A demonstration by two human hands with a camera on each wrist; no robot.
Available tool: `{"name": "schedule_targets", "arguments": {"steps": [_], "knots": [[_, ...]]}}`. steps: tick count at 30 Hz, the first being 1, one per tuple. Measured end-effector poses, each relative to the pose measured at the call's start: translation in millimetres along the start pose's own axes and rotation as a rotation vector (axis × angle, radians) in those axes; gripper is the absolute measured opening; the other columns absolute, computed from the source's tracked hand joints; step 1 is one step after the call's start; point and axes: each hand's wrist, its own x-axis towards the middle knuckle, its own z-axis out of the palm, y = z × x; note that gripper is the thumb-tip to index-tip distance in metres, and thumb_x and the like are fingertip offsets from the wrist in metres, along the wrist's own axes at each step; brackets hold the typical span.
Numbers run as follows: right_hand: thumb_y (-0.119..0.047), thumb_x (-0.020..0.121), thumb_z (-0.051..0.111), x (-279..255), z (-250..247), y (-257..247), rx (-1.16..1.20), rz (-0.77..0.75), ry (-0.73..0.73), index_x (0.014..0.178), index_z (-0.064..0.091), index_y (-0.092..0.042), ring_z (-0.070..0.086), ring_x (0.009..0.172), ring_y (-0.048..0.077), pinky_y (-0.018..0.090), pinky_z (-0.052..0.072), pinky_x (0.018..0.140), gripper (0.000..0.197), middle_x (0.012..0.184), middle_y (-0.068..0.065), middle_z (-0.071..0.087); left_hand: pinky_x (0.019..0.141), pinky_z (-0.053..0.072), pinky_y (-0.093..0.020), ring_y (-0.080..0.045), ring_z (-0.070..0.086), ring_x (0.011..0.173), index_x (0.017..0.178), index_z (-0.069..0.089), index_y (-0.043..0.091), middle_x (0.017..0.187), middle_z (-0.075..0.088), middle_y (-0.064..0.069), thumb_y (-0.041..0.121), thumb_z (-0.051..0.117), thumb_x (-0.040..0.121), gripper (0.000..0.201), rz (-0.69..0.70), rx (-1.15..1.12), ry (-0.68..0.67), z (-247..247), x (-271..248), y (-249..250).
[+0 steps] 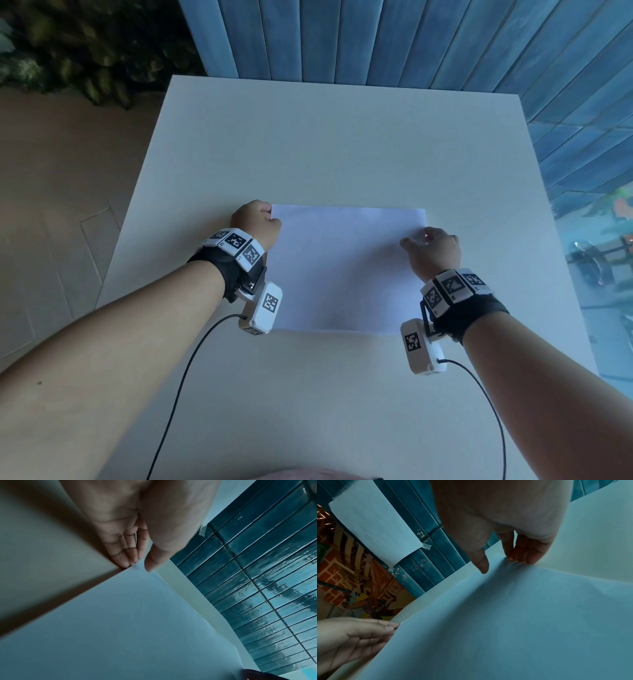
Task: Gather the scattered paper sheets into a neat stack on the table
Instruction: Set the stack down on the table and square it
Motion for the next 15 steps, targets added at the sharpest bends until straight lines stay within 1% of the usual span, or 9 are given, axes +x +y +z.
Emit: {"name": "schedule_targets", "arguments": {"steps": [3,5,6,7,9,11,13,14,15], "knots": [[-0.032,0.082,0.066,-10.4,-6.4,5.8,-0.003,-0.018,-0.016,0.138,0.048,-0.009,0.052,0.120,0.032,0.037,0.040,0.101,0.063,0.136,0.014,0.046,0.085,0.038,-0.022,-0.025,0.060,0.107,0.121,0.059,0.011,0.116,0.065,-0.005,0.021,0.060,0.084,0.038,0.001,-0.012,-0.022,-4.1,-11.1,-6.2],[-0.033,0.081,0.068,-23.6,-13.4,13.4,-0.016,-0.040,-0.036,0.136,0.050,-0.009,0.055,0.117,0.032,0.036,0.041,0.099,0.063,0.135,0.014,0.047,0.081,0.039,-0.024,-0.023,0.057,0.092,0.105,0.061,0.014,0.100,0.063,-0.003,0.028,0.063,0.082,0.027,0.004,0.000,-0.047,-7.5,-26.4,-17.8],[-0.034,0.080,0.070,-31.7,-17.3,18.7,-0.021,-0.052,-0.050,0.136,0.050,-0.008,0.056,0.116,0.031,0.035,0.041,0.099,0.065,0.134,0.014,0.048,0.079,0.039,-0.025,-0.022,0.056,0.087,0.098,0.060,0.015,0.095,0.060,-0.002,0.032,0.065,0.080,0.025,0.005,0.002,-0.058,-8.6,-37.1,-25.8],[-0.036,0.079,0.072,-40.3,-21.2,24.7,-0.026,-0.067,-0.069,0.136,0.050,-0.008,0.056,0.115,0.031,0.035,0.041,0.099,0.067,0.133,0.014,0.048,0.078,0.041,-0.026,-0.022,0.057,0.087,0.098,0.059,0.014,0.093,0.060,0.000,0.036,0.068,0.078,0.031,0.004,0.002,-0.070,-9.1,-49.0,-33.8],[-0.039,0.074,0.077,-58.2,-28.2,38.5,-0.049,-0.098,-0.128,0.136,0.050,-0.008,0.057,0.113,0.029,0.035,0.042,0.101,0.074,0.132,0.012,0.048,0.081,0.045,-0.031,-0.025,0.061,0.093,0.102,0.060,0.011,0.095,0.060,-0.001,0.043,0.074,0.071,0.047,-0.004,0.020,-0.095,-10.1,-75.7,-48.0],[-0.040,0.067,0.083,-73.9,-31.9,52.0,-0.089,-0.113,-0.195,0.136,0.049,-0.010,0.057,0.110,0.027,0.035,0.044,0.101,0.083,0.127,0.008,0.046,0.086,0.048,-0.034,-0.024,0.061,0.096,0.106,0.058,0.012,0.101,0.060,-0.001,0.047,0.080,0.060,0.062,-0.019,0.036,-0.136,-9.3,-99.5,-60.3],[-0.035,0.060,0.087,-84.3,-31.3,62.4,-0.122,-0.111,-0.236,0.135,0.047,-0.012,0.055,0.112,0.027,0.035,0.044,0.101,0.088,0.121,0.003,0.042,0.086,0.051,-0.034,-0.019,0.061,0.095,0.106,0.057,0.017,0.104,0.061,0.000,0.052,0.082,0.044,0.076,-0.034,0.036,-0.187,-6.7,-116.6,-69.5],[-0.031,0.058,0.088,-87.7,-30.4,65.5,-0.135,-0.108,-0.243,0.135,0.046,-0.012,0.054,0.113,0.028,0.036,0.044,0.103,0.090,0.121,0.003,0.041,0.085,0.052,-0.034,-0.018,0.062,0.093,0.106,0.056,0.019,0.105,0.061,0.001,0.052,0.083,0.038,0.080,-0.032,0.039,-0.204,-4.5,-122.0,-71.8],[-0.027,0.056,0.088,-89.2,-29.1,67.0,-0.149,-0.106,-0.242,0.135,0.044,-0.011,0.052,0.115,0.030,0.038,0.043,0.104,0.091,0.123,0.005,0.041,0.084,0.052,-0.034,-0.017,0.061,0.093,0.106,0.056,0.020,0.106,0.060,0.001,0.048,0.084,0.036,0.080,-0.025,0.051,-0.209,-1.5,-125.4,-73.0]]}}
